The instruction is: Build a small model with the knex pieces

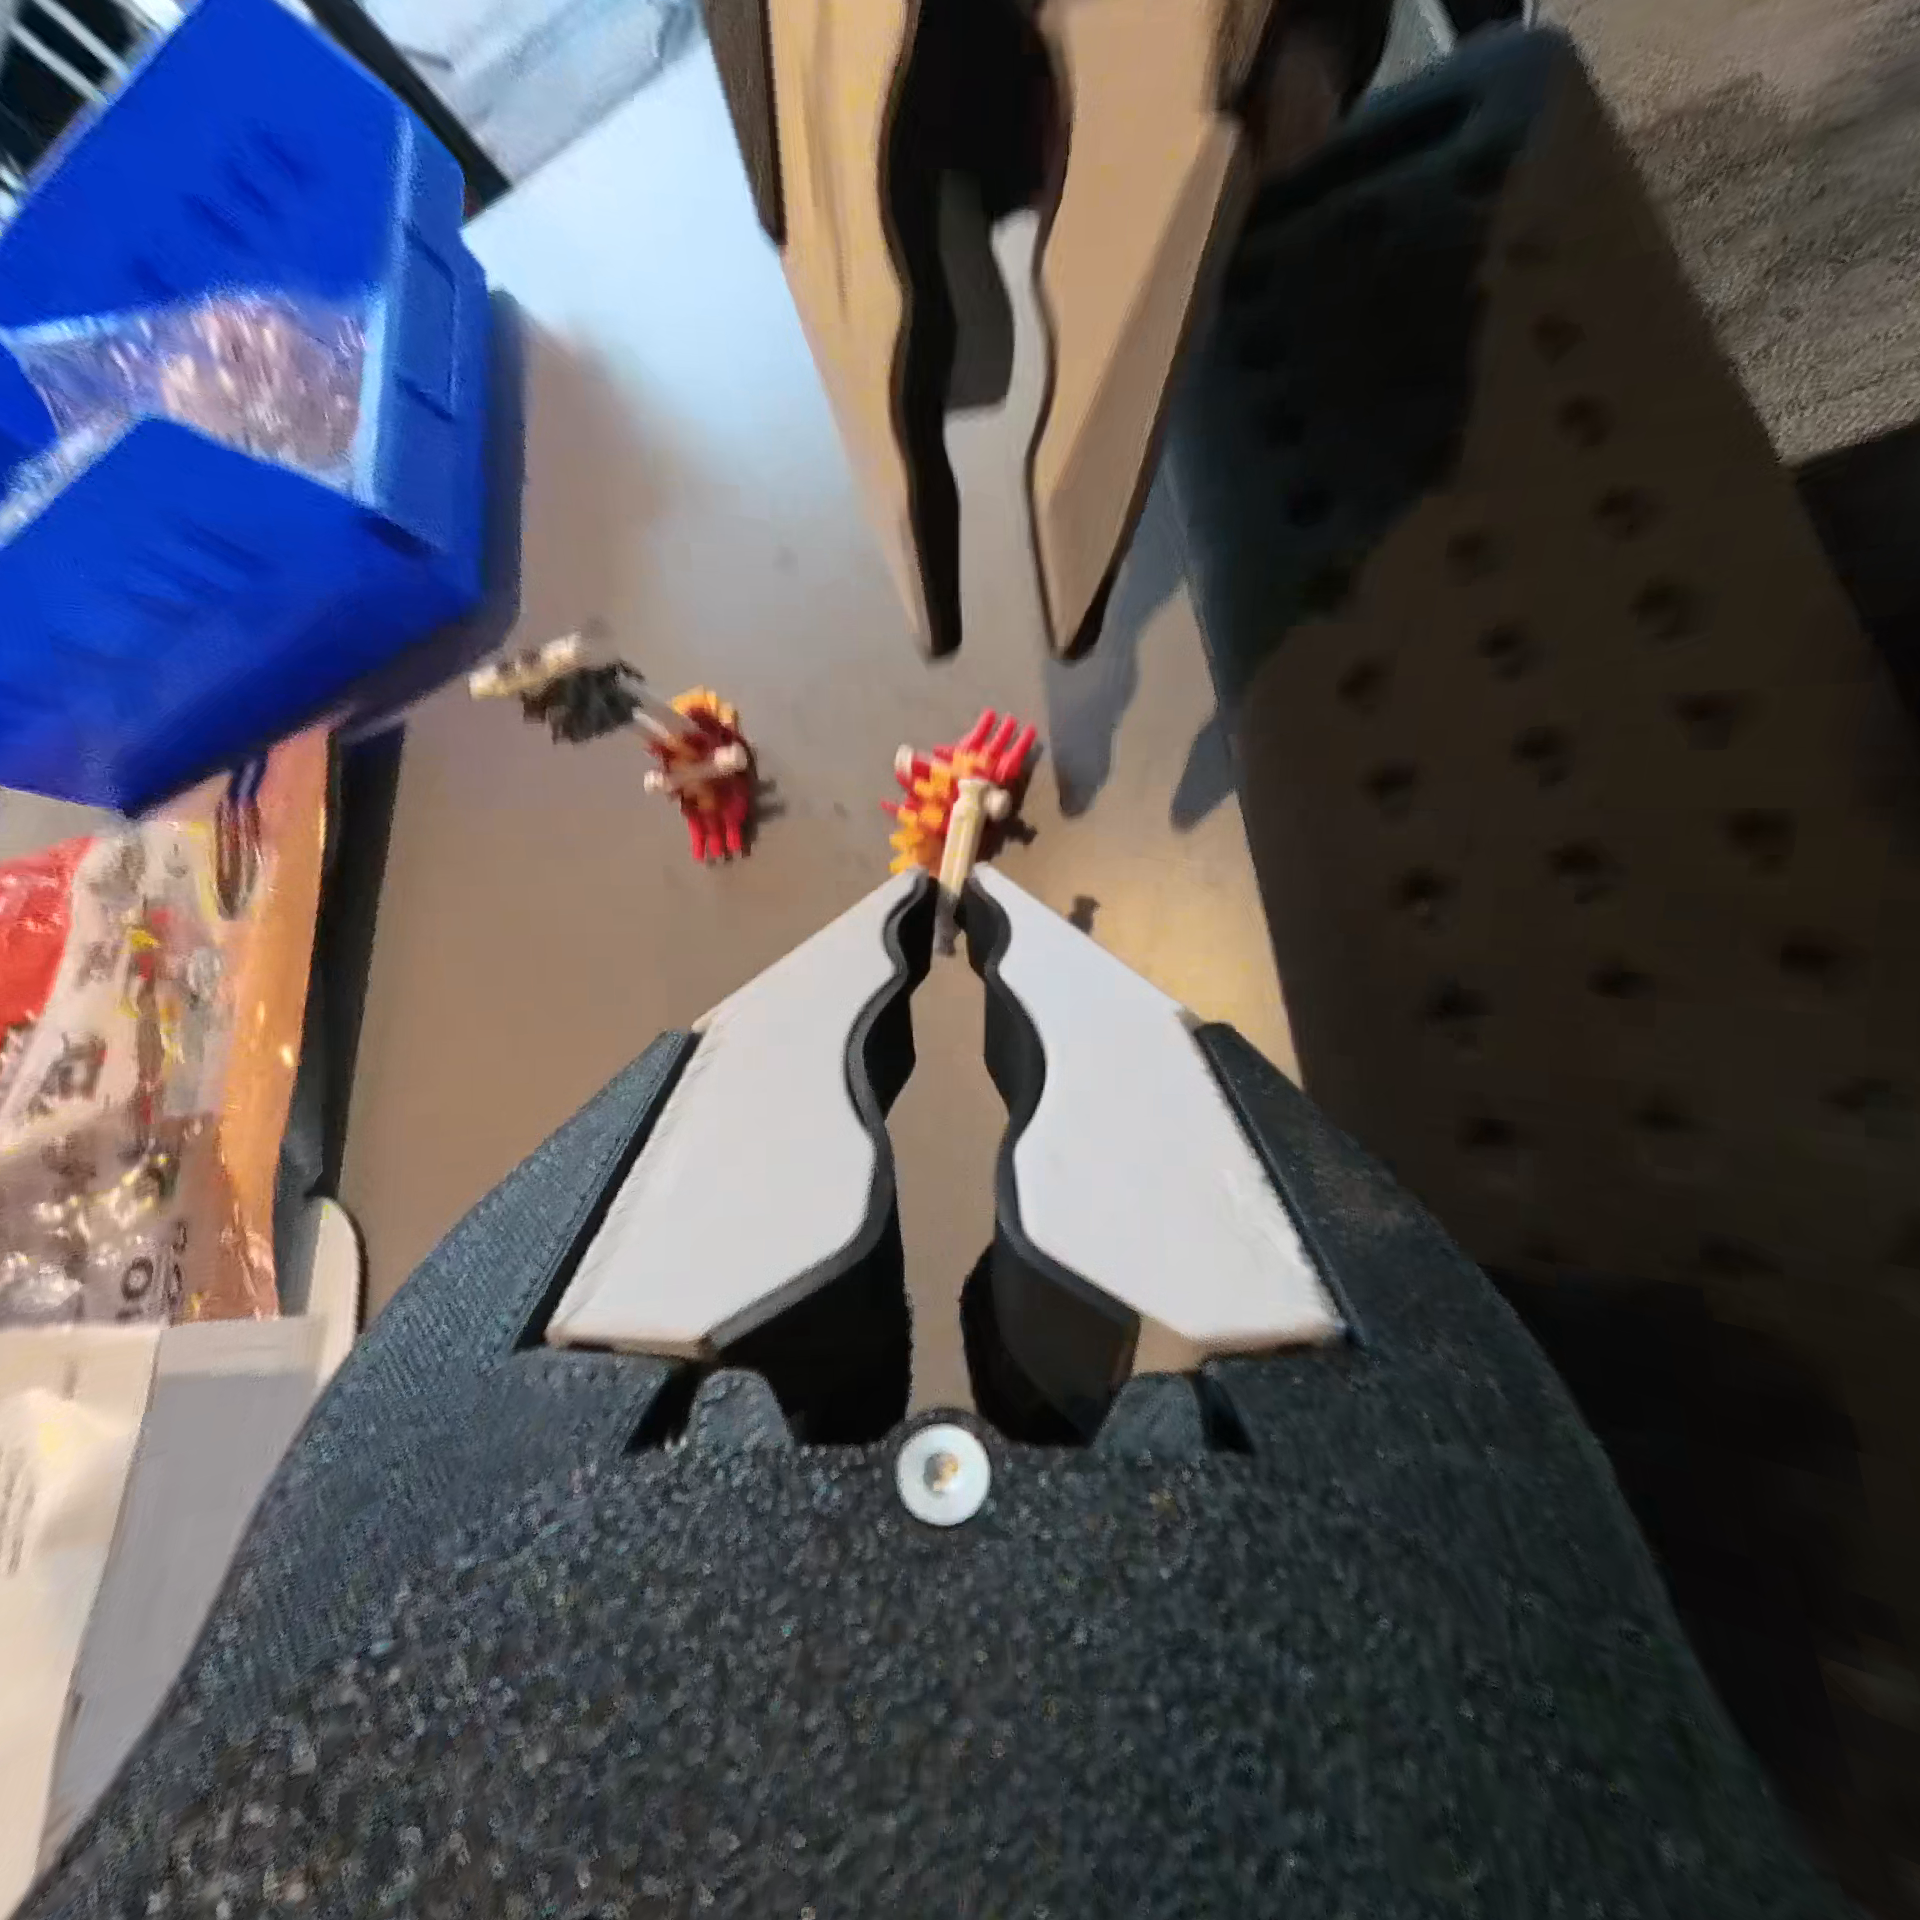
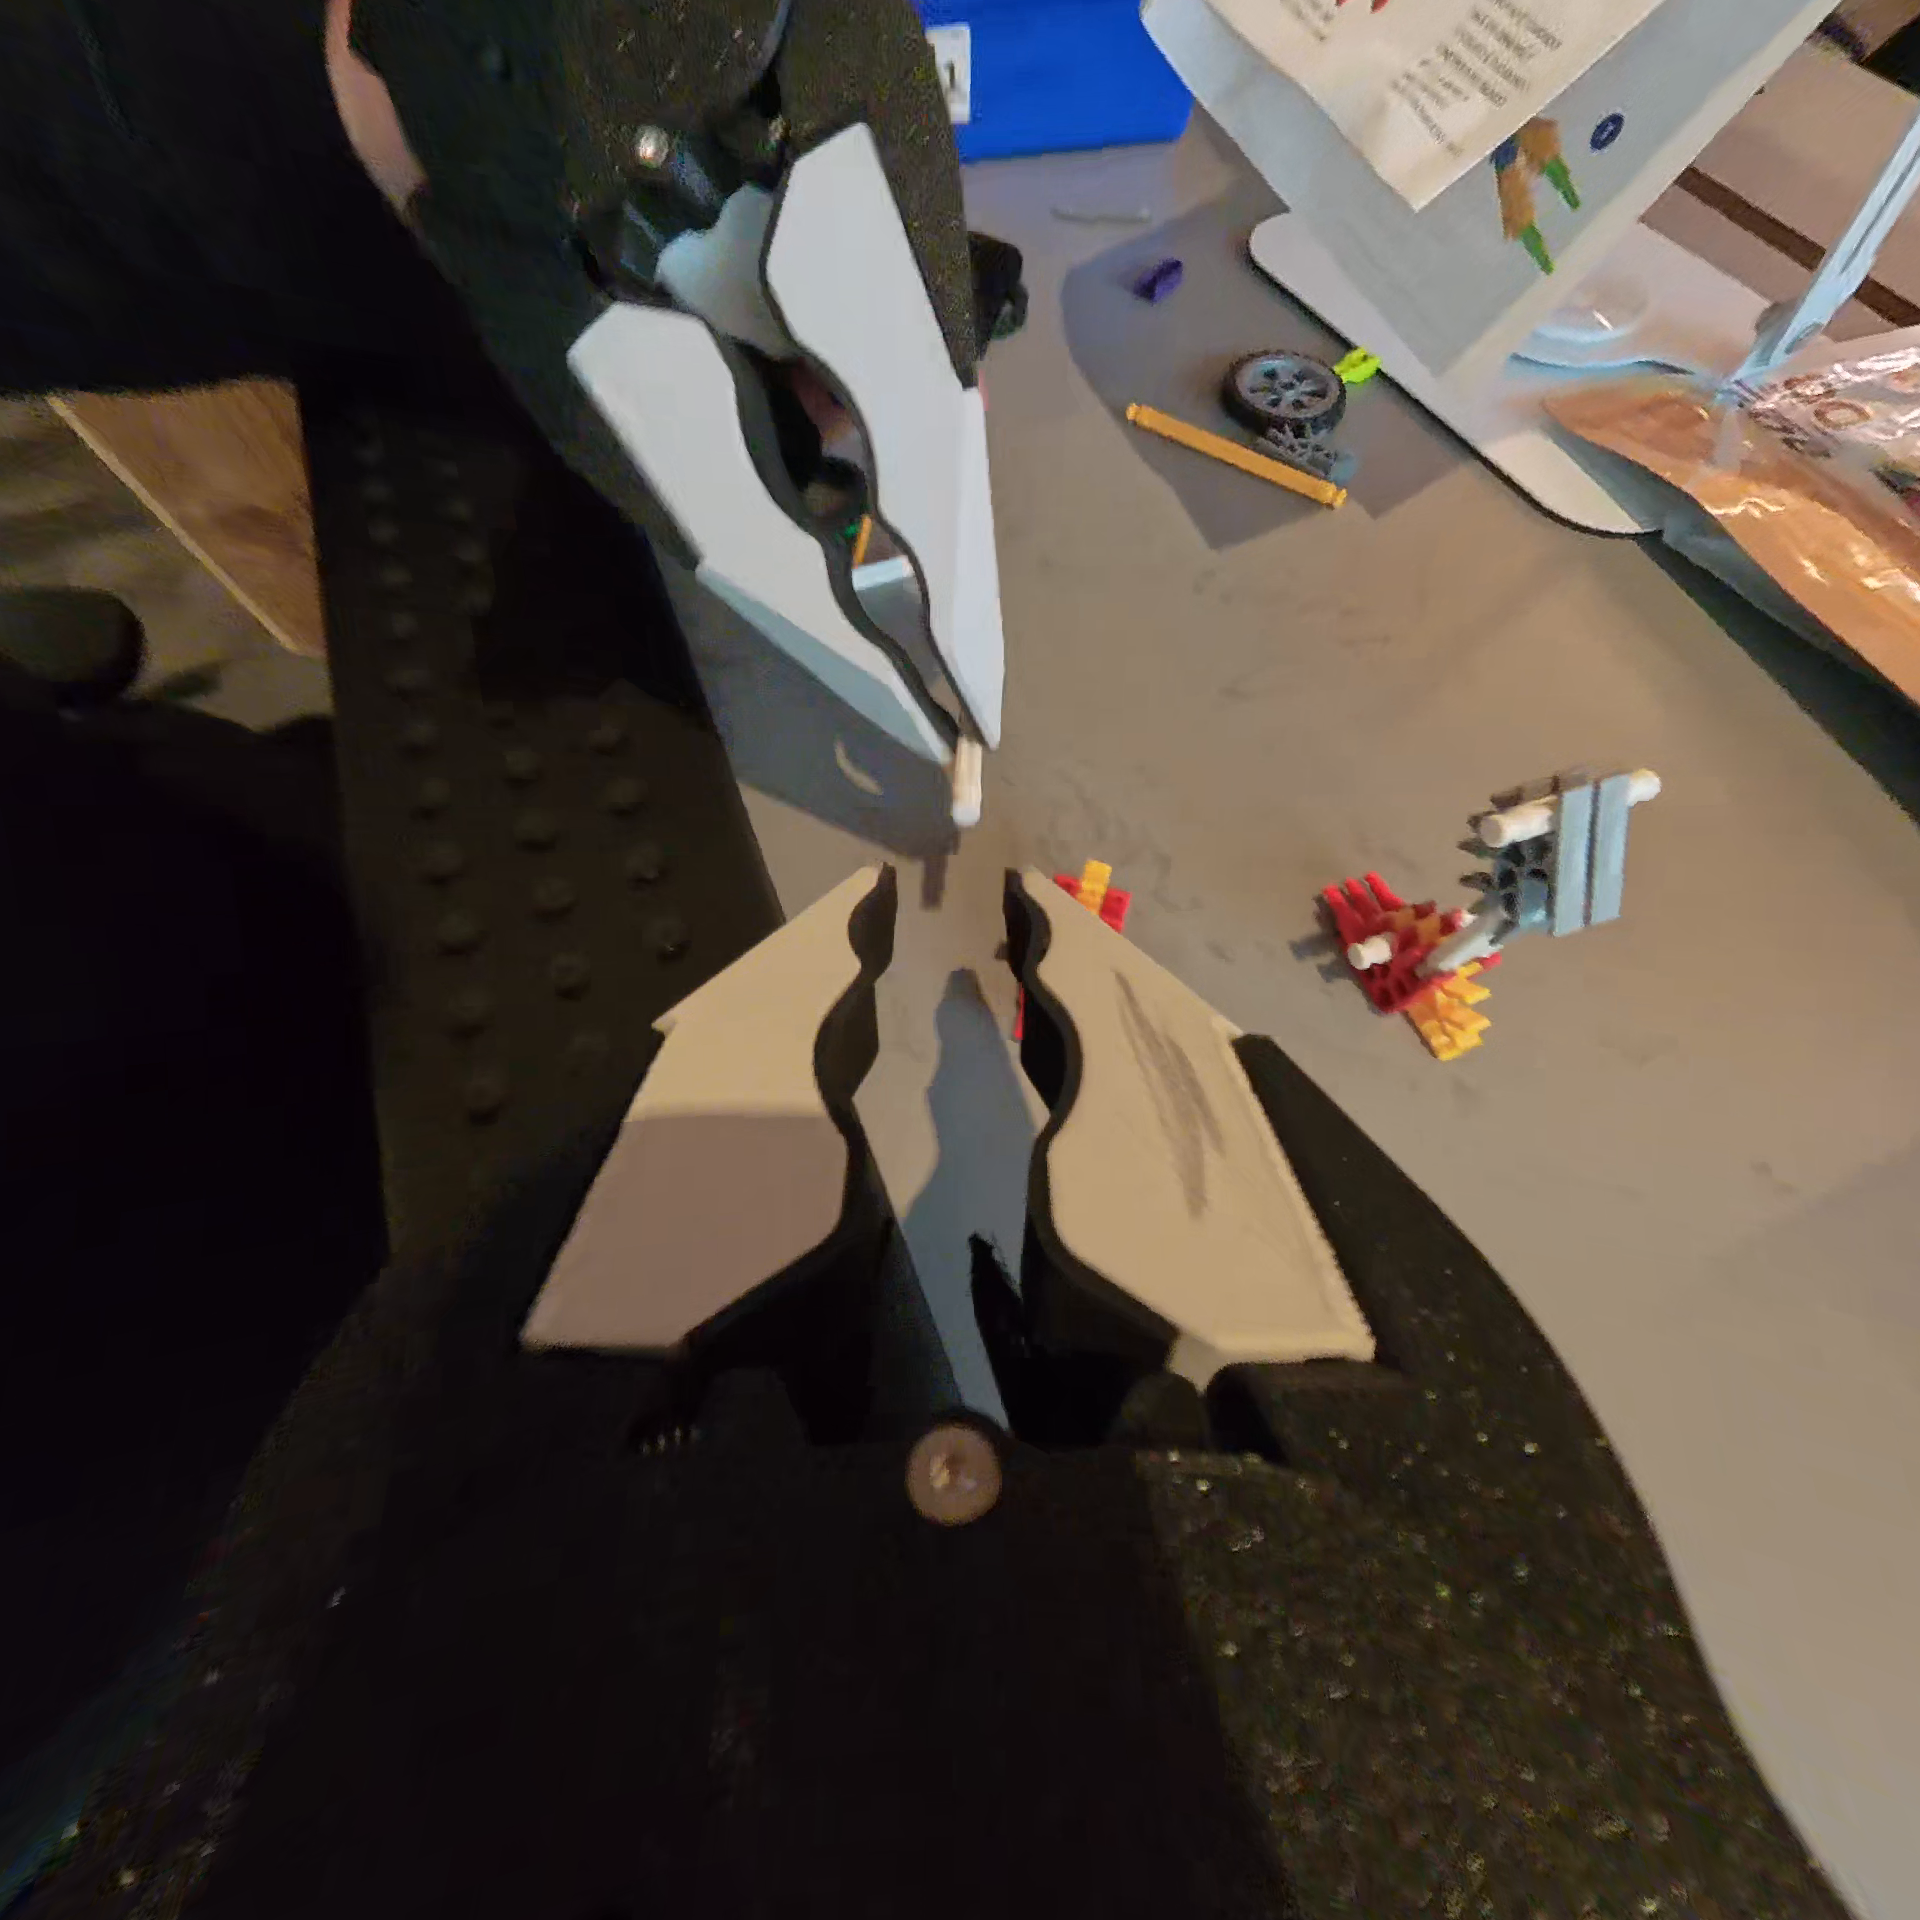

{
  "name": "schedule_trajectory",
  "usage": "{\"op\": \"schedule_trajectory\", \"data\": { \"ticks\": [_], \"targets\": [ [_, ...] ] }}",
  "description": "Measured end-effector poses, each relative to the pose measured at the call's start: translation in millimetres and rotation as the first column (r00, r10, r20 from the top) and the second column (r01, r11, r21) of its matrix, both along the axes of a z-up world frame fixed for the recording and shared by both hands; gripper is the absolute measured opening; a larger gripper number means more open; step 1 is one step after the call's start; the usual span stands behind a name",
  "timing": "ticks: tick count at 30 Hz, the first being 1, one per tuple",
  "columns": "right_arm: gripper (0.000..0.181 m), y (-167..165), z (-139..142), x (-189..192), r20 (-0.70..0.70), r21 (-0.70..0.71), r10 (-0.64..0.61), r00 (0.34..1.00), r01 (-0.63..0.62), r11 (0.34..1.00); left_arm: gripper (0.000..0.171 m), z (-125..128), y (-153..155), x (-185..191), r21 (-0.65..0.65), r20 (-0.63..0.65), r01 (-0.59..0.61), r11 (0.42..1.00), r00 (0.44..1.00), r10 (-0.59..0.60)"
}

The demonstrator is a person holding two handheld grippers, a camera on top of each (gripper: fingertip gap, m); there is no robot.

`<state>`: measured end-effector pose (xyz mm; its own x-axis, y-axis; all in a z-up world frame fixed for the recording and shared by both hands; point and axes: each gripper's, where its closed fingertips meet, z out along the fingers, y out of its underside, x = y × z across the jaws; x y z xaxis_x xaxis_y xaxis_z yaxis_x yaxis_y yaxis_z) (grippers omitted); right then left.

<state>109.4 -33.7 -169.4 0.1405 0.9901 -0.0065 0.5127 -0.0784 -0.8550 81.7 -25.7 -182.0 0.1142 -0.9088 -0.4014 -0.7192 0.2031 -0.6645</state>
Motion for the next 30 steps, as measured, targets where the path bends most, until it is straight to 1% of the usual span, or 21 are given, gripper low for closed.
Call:
{"op": "schedule_trajectory", "data": {
  "ticks": [2, 5, 7, 10, 11, 12, 14, 15, 17, 20, 23, 30],
  "targets": [
    [0.020, -3, 2, -3, -0.028, -0.029, -0.009, 1.000, 0.008, 1.000, 0.005, 8, -4, 15, 0.046, 0.034, 0.008, 0.999, 0.999, -0.010],
    [0.016, 1, 7, -1, -0.065, -0.039, -0.043, 0.997, 0.040, 0.998, 0.004, 12, -5, 28, 0.104, 0.043, 0.019, 0.994, 0.999, -0.023],
    [0.000, 1, 11, 0, -0.092, -0.041, -0.043, 0.995, 0.039, 0.998, 0.004, 14, -6, 34, 0.127, 0.064, 0.021, 0.992, 0.998, -0.029],
    [0.000, 2, 13, 3, -0.097, -0.022, -0.048, 0.994, 0.046, 0.999, 0.004, 17, -6, 39, 0.140, 0.096, 0.014, 0.990, 0.995, -0.028],
    [0.002, 2, 13, 4, -0.098, -0.023, -0.048, 0.994, 0.046, 0.999, 0.004, 17, -6, 39, 0.143, 0.103, 0.012, 0.990, 0.994, -0.027],
    [0.013, 2, 13, 5, -0.101, -0.031, -0.054, 0.993, 0.051, 0.998, 0.004, 18, -6, 40, 0.139, 0.117, 0.008, 0.990, 0.993, -0.024],
    [0.018, 2, 11, 9, -0.080, -0.026, -0.052, 0.995, 0.050, 0.998, 0.004, 20, -5, 41, 0.136, 0.138, 0.000, 0.991, 0.990, -0.019],
    [0.018, 3, 10, 10, -0.070, -0.012, -0.055, 0.996, 0.054, 0.998, 0.004, 24, -1, 39, 0.149, 0.155, -0.026, 0.988, 0.988, 0.002],
    [0.016, 2, 12, 10, -0.088, -0.020, -0.055, 0.995, 0.054, 0.998, 0.004, 26, -1, 39, 0.127, 0.173, -0.029, 0.991, 0.985, 0.006],
    [0.006, 4, 11, 9, -0.081, 0.001, -0.063, 0.995, 0.064, 0.998, 0.004, 28, -4, 43, 0.128, 0.188, -0.006, 0.992, 0.982, -0.018],
    [0.005, 6, 13, 8, -0.095, 0.007, -0.066, 0.993, 0.067, 0.998, 0.004, 30, -3, 43, 0.135, 0.205, -0.016, 0.991, 0.979, -0.012],
    [0.005, 11, 18, 6, -0.129, 0.026, -0.082, 0.988, 0.086, 0.996, 0.005, 34, 2, 41, 0.085, 0.270, -0.029, 0.996, 0.963, 0.005]
  ]
}}
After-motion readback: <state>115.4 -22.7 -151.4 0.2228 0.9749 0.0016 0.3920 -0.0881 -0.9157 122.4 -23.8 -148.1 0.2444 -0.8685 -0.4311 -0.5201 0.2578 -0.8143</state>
